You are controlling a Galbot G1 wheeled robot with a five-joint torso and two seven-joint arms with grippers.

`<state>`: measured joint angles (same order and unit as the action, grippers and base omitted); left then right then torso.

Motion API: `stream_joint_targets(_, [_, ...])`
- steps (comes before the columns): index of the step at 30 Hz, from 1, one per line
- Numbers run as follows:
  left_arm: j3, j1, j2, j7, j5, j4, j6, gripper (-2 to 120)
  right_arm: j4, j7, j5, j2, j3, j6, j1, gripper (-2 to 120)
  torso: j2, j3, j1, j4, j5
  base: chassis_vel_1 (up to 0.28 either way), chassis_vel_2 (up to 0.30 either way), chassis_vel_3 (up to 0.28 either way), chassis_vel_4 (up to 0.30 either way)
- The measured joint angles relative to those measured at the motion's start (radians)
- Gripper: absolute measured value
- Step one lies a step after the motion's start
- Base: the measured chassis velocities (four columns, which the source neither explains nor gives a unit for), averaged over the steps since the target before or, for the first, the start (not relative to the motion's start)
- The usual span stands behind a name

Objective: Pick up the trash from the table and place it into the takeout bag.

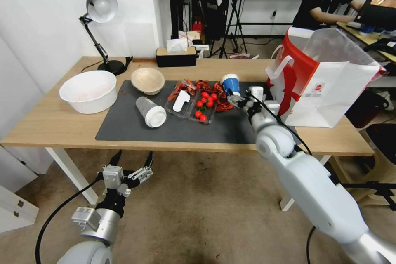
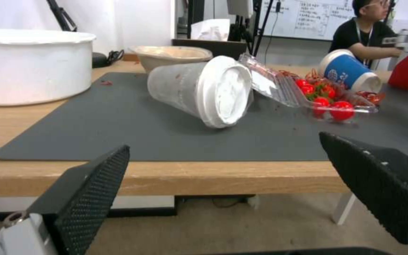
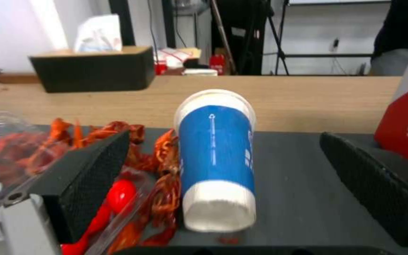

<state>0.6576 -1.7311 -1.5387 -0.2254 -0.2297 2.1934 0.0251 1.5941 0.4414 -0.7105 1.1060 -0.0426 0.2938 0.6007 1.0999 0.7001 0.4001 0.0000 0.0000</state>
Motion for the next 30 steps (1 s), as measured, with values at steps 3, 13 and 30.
stream_joint_targets(3, [0.002, 0.001, 0.0, 0.0, 0.0, -0.002, 0.0, 100, -0.053, 0.009, -0.01, 0.014, -0.019, 0.025, -0.041, 100, 0.0, 0.0, 0.0, 0.0001, 0.0, 0.0, 0.0, 0.0, 0.0])
stream_joint_targets(13, [0.008, 0.002, 0.005, 0.001, -0.003, -0.012, -0.004, 100, -0.203, 0.01, -0.03, 0.069, -0.046, 0.097, -0.145, 100, 0.0, 0.0, 0.0, 0.0001, 0.0, 0.0, 0.0, 0.0, 0.0])
stream_joint_targets(30, [0.011, 0.01, 0.012, 0.001, -0.012, -0.016, -0.005, 100, -0.276, -0.034, -0.048, 0.097, -0.054, 0.196, -0.191, 100, 0.0, 0.0, 0.0, 0.0, 0.0, 0.0, 0.0, 0.0, 0.0])
